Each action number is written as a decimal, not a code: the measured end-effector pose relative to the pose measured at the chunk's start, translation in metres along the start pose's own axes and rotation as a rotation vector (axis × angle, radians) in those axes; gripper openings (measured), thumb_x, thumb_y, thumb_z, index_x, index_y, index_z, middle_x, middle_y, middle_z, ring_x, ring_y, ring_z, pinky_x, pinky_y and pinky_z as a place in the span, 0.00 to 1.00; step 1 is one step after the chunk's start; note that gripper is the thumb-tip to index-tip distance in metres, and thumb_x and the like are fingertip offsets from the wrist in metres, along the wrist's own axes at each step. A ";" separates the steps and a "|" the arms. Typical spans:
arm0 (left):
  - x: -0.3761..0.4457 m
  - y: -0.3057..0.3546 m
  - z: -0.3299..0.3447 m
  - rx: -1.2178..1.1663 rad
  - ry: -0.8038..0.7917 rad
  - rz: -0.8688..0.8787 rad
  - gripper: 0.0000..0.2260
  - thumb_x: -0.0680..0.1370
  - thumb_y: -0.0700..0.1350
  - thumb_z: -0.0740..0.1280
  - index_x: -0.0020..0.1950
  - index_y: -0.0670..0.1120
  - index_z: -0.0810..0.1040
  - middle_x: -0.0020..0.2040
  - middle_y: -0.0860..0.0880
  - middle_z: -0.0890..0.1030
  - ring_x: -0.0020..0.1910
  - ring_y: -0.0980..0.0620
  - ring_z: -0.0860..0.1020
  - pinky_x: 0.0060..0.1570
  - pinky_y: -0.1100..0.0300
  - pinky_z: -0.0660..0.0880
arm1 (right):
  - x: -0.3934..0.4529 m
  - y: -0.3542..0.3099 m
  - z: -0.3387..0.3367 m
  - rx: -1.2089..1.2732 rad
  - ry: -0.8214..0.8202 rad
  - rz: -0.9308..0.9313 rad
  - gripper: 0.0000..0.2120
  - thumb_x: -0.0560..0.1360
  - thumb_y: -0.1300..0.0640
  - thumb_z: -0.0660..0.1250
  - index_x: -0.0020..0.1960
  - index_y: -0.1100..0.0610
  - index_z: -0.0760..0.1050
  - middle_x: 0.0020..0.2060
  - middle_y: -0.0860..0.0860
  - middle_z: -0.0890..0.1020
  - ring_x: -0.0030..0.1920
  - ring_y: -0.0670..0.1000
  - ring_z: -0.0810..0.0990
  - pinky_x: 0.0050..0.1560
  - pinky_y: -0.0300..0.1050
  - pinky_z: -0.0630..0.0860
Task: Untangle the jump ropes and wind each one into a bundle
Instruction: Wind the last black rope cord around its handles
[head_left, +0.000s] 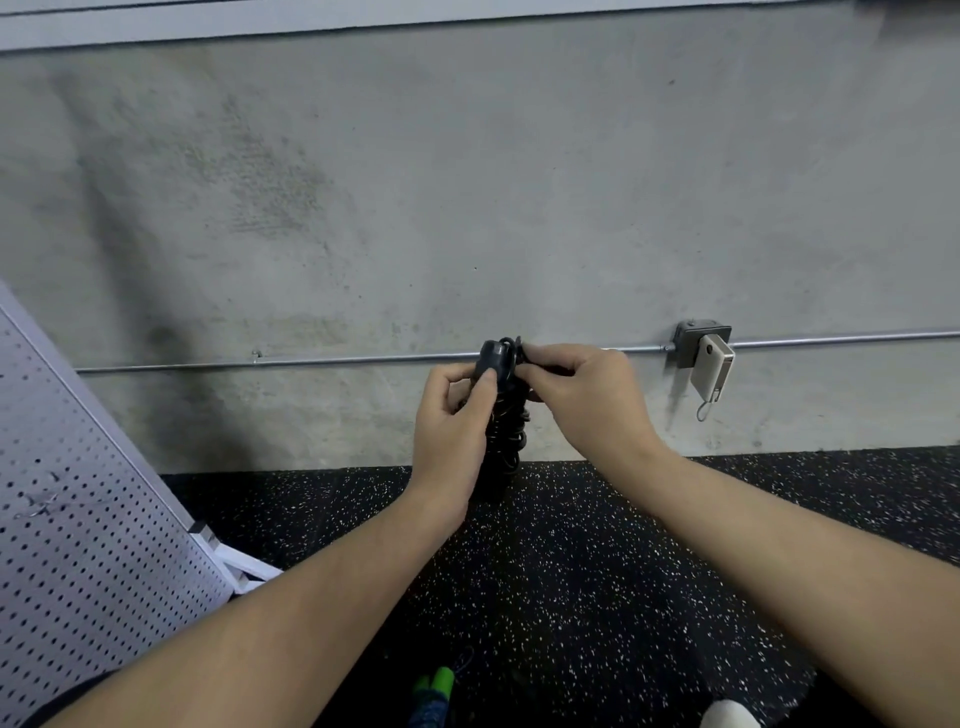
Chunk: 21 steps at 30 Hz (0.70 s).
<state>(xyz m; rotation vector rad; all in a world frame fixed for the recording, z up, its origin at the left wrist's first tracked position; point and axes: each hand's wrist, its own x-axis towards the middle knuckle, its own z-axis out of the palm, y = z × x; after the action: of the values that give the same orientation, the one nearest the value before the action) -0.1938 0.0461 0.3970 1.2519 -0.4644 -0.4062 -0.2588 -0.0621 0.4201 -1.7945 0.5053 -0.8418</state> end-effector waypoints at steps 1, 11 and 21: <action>0.001 0.000 -0.001 -0.004 0.002 -0.007 0.04 0.83 0.45 0.66 0.55 0.45 0.74 0.46 0.34 0.83 0.35 0.43 0.80 0.31 0.52 0.77 | 0.000 0.000 -0.002 -0.029 -0.009 -0.015 0.09 0.75 0.62 0.72 0.53 0.53 0.86 0.43 0.42 0.87 0.46 0.43 0.85 0.56 0.48 0.81; 0.003 -0.002 0.002 0.038 0.031 0.006 0.08 0.81 0.47 0.70 0.53 0.44 0.74 0.41 0.47 0.84 0.36 0.47 0.83 0.37 0.48 0.81 | -0.004 -0.001 -0.002 -0.070 -0.001 -0.150 0.09 0.76 0.63 0.72 0.52 0.54 0.86 0.41 0.39 0.84 0.44 0.37 0.82 0.48 0.33 0.77; 0.018 0.011 -0.017 0.229 -0.177 -0.059 0.07 0.81 0.46 0.70 0.49 0.45 0.75 0.38 0.48 0.85 0.42 0.42 0.85 0.46 0.44 0.81 | 0.003 0.005 -0.017 -0.084 -0.095 -0.231 0.08 0.73 0.65 0.75 0.49 0.53 0.85 0.42 0.42 0.84 0.43 0.40 0.83 0.48 0.33 0.76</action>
<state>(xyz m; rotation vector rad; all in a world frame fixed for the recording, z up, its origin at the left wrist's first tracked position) -0.1689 0.0527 0.4057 1.4603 -0.6396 -0.5273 -0.2693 -0.0766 0.4202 -1.9864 0.2786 -0.8976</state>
